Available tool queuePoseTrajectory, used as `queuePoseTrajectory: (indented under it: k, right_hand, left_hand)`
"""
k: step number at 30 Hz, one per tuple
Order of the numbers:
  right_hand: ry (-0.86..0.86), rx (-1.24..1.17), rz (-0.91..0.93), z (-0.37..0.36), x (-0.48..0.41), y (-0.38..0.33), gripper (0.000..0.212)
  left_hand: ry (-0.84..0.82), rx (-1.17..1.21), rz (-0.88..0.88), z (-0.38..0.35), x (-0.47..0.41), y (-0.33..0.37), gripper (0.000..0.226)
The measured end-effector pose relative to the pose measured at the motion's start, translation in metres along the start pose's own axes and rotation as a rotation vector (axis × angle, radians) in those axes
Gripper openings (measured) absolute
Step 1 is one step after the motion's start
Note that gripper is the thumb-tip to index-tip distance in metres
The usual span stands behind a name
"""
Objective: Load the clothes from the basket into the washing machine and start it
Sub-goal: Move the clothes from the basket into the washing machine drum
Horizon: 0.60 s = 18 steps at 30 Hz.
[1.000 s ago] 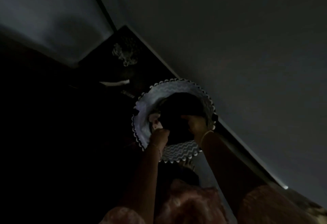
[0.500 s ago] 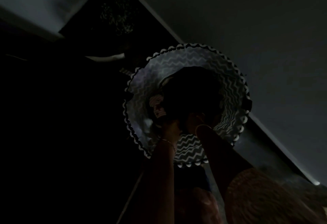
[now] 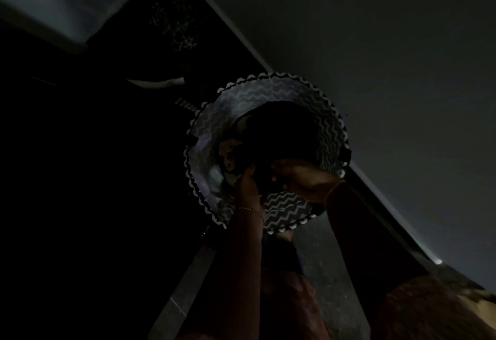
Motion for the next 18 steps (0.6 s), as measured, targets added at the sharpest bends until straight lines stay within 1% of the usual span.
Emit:
queuePoseTrajectory:
  k: [1,2,3,5,6,8,11,14,16,17,18]
  right_hand:
    - [-0.023,-0.028,-0.002,0.001,0.013,-0.003,0.038]
    - [-0.039,-0.091,0.012,0.002,0.024,-0.007,0.039]
    - [-0.059,-0.147,0.023,0.001,0.038,-0.013,0.04]
    - [-0.115,-0.215,0.052,-0.004,0.068,-0.025,0.041]
    - [-0.151,-0.218,0.075,-0.008,0.081,-0.03,0.041]
    - [-0.22,-0.202,0.091,-0.02,0.107,-0.039,0.041]
    - [-0.311,-0.167,0.105,-0.04,0.142,-0.052,0.044]
    - [-0.414,-0.142,0.113,-0.059,0.175,-0.06,0.065]
    - [-0.482,-0.119,0.114,-0.074,0.199,-0.063,0.067]
    - [-0.514,-0.113,0.115,-0.082,0.212,-0.063,0.065]
    - [-0.542,-0.117,0.112,-0.09,0.225,-0.064,0.063]
  left_hand:
    - [-0.036,0.017,0.004,-0.001,0.011,0.004,0.036]
    - [-0.069,0.037,0.003,-0.002,0.02,0.007,0.039]
    - [-0.09,0.04,0.001,-0.002,0.031,0.011,0.047]
    - [-0.09,0.035,-0.018,0.0,0.046,0.018,0.053]
    - [-0.096,0.051,-0.02,0.0,0.055,0.024,0.052]
    - [-0.181,0.178,-0.009,-0.004,0.078,0.037,0.054]
    - [-0.291,0.21,0.004,-0.01,0.117,0.055,0.069]
    - [-0.328,0.24,0.009,-0.012,0.162,0.071,0.065]
    - [-0.313,0.239,0.004,-0.01,0.187,0.08,0.069]
    - [-0.33,0.219,-0.023,-0.011,0.201,0.086,0.068]
    - [-0.345,0.196,-0.06,-0.011,0.216,0.093,0.062]
Point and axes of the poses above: each hand's wrist, its own x-axis away from the middle knuckle, its own z-axis out of the back of the hand, y = z × x, the point moved 4 cm from there along -x, towards the middle knuckle, and after that the axes turned 15 degrees about -x, right-handed, at the moved point
